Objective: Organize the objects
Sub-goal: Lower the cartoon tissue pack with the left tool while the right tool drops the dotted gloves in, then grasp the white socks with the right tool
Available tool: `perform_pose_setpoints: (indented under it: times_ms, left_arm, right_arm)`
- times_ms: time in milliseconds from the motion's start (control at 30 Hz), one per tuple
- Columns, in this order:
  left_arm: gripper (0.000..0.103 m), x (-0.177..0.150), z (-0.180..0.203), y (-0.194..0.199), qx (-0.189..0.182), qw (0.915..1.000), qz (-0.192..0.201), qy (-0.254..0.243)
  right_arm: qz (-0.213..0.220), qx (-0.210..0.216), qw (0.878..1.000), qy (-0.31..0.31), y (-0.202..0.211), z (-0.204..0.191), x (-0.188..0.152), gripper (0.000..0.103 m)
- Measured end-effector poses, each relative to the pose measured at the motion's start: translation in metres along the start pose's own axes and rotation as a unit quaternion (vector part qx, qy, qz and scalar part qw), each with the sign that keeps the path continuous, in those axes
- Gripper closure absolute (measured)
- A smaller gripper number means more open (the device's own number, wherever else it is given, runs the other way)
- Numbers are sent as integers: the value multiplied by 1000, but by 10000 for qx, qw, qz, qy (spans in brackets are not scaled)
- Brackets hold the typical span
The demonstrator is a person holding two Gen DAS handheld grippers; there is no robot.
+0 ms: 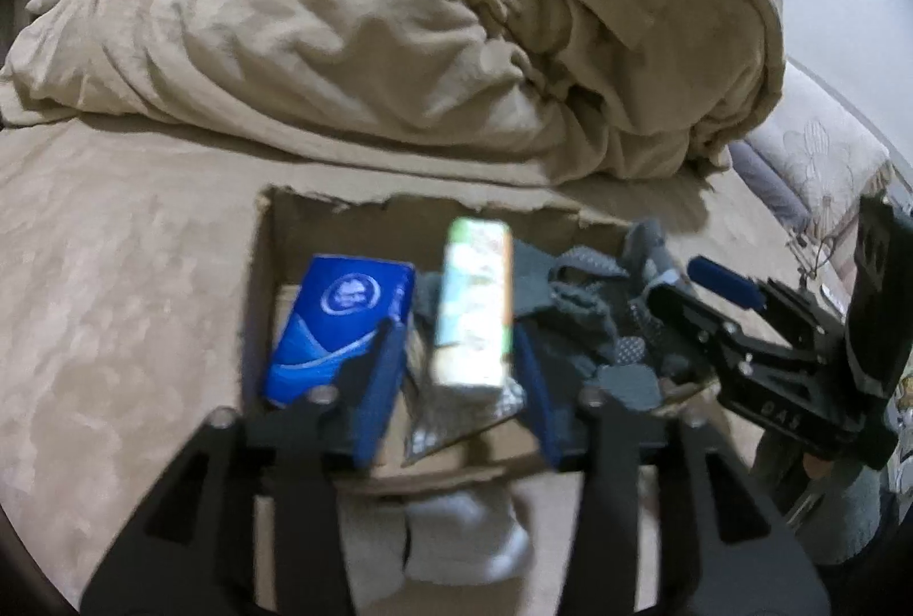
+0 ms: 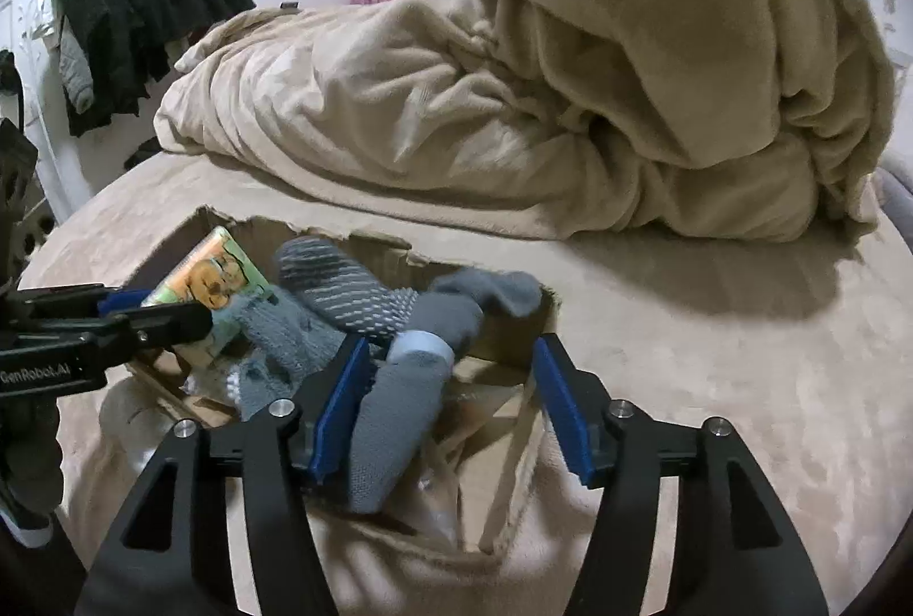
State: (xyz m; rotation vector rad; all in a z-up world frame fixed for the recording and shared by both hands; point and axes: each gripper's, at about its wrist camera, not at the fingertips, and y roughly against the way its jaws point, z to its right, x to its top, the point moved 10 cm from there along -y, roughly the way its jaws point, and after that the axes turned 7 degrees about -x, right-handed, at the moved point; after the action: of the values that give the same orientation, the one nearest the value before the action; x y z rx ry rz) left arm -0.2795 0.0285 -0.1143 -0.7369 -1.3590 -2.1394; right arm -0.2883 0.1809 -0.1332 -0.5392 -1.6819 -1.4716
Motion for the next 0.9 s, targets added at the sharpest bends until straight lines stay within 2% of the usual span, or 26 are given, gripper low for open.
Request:
perform_pose_setpoints:
  times_ms: [67,133,333,433,500,667,900]
  left_arm:
    - [24,2,0,12,-37,9999,102,106]
    - [24,0,2,26,-75,9997,173,140]
    - [23,-13,7,73,67,9989,466,48]
    - [17,-21,9,103,119,9977,666,21]
    - [13,-26,11,121,139,9968,788,-8]
    - [12,-40,15,155,215,9950,971,-107]
    - [12,-67,16,169,337,9945,908,-400]
  right_arm:
    - [120,-47,9998,-138,12,4,3,31]
    - [223,-33,9993,-293,24,7,3,25]
    - [490,136,9971,-575,65,2,4,20]
    - [610,283,9958,-628,88,-7,4,16]
    - [654,350,9953,-630,98,-13,3,15]
    - [722,601,9934,-658,124,-34,-3,15]
    - [698,894,9915,-635,146,-64,-14,15]
